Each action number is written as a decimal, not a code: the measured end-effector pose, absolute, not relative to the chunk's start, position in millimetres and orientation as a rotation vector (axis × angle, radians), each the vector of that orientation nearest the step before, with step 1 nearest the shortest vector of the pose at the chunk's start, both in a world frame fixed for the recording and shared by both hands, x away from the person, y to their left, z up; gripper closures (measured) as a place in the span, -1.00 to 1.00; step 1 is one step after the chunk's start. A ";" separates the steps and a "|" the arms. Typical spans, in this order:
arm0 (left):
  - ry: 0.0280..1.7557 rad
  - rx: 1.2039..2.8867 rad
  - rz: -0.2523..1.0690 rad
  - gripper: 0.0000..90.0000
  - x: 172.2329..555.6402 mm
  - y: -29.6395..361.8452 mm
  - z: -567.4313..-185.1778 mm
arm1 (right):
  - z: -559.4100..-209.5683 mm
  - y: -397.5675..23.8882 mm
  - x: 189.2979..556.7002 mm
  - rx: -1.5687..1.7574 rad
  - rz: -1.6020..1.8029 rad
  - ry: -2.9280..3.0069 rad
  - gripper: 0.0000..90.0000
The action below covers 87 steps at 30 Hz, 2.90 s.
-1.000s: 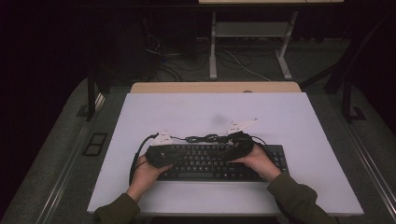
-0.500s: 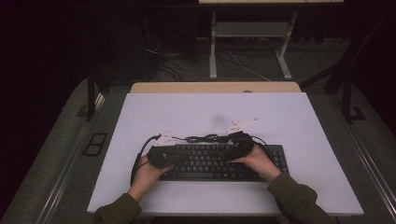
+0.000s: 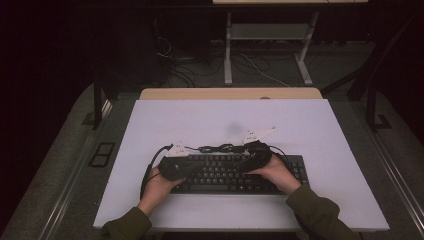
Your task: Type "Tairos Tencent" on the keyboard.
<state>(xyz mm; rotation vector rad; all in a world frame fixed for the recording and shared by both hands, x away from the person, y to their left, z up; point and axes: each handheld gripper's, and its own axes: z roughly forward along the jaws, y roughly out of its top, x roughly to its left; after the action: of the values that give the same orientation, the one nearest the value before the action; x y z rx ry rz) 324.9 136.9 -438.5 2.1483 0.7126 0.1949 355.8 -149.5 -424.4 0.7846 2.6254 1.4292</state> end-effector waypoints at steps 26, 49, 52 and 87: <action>0.705 2.116 0.203 0.98 324.2 140.4 -432.5 | -424.5 -149.9 356.4 0.787 1.433 2.625 -0.37; 0.694 2.097 0.199 0.01 317.3 153.6 -425.6 | -422.5 -153.3 356.3 0.795 1.444 2.611 -0.37; 0.694 2.088 0.215 -0.16 316.2 156.1 -424.7 | -422.0 -154.4 356.5 0.791 1.445 2.608 -0.36; 0.731 2.064 0.255 -0.87 315.0 160.7 -426.6 | -420.8 -153.8 349.3 0.691 1.418 2.703 0.98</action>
<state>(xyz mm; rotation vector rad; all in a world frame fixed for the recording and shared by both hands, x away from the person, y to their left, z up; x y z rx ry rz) 315.0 160.7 -426.6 2.0641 0.7309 0.2551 349.3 -153.8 -420.8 0.6910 2.7026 1.4182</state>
